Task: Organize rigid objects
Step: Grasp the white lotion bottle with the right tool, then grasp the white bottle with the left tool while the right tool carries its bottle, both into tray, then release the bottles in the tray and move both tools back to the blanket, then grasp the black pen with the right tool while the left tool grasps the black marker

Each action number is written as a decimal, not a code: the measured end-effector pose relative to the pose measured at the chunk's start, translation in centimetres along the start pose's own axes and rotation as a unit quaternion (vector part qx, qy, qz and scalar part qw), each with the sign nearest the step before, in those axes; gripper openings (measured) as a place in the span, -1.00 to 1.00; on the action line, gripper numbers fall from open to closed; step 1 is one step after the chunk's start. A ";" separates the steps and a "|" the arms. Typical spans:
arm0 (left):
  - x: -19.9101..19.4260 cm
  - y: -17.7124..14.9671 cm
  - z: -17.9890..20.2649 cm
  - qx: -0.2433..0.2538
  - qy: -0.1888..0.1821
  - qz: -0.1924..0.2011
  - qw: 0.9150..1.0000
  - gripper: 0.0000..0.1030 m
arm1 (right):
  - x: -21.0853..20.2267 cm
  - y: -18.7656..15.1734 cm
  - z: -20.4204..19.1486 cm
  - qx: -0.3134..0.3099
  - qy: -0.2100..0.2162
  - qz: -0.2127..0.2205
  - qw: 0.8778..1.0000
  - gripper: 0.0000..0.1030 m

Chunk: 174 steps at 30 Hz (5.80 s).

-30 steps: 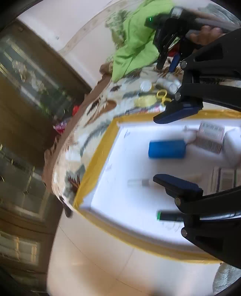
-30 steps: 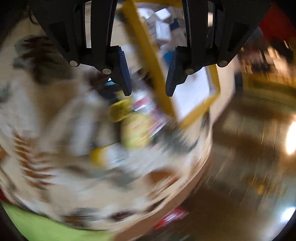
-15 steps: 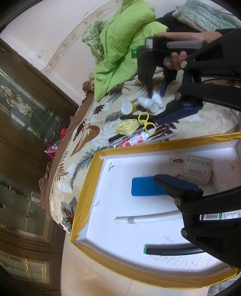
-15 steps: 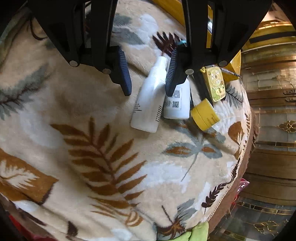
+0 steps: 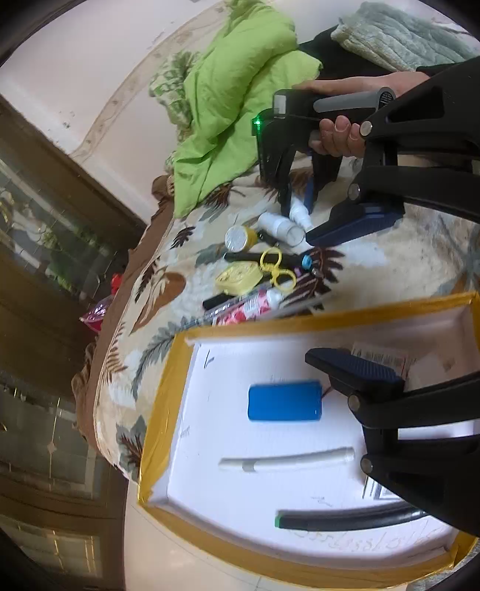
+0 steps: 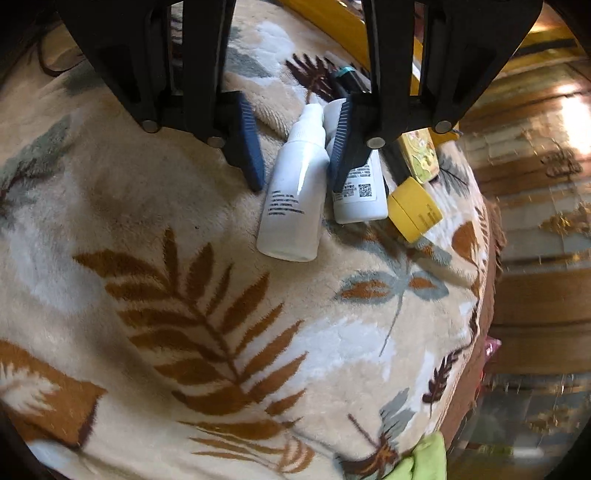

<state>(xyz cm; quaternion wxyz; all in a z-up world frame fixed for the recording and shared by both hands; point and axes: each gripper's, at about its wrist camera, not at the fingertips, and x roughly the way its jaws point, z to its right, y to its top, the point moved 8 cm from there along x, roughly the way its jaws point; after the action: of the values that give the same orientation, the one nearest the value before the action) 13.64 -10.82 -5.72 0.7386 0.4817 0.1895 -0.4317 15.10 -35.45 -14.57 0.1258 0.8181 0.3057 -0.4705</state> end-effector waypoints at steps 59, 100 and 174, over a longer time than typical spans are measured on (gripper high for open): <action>-3.1 2.1 -1.3 -0.035 0.016 -0.004 0.999 -0.31 | -5.3 -11.0 -17.0 -0.337 0.186 -0.032 0.922 -0.40; -0.5 0.4 -14.7 -0.175 0.068 0.003 0.982 0.30 | 7.1 -18.5 -17.5 -0.478 -0.060 -0.018 0.876 -0.40; 12.2 2.7 8.3 0.023 0.004 -0.121 0.992 0.35 | -3.8 2.4 -4.7 -0.166 -0.044 0.088 0.981 -0.79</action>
<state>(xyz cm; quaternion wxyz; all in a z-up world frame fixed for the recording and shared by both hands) 21.47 -23.23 -8.90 0.6690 0.4741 0.2394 -0.5199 18.45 -36.49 -9.10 0.3141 0.7880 0.3008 -0.4359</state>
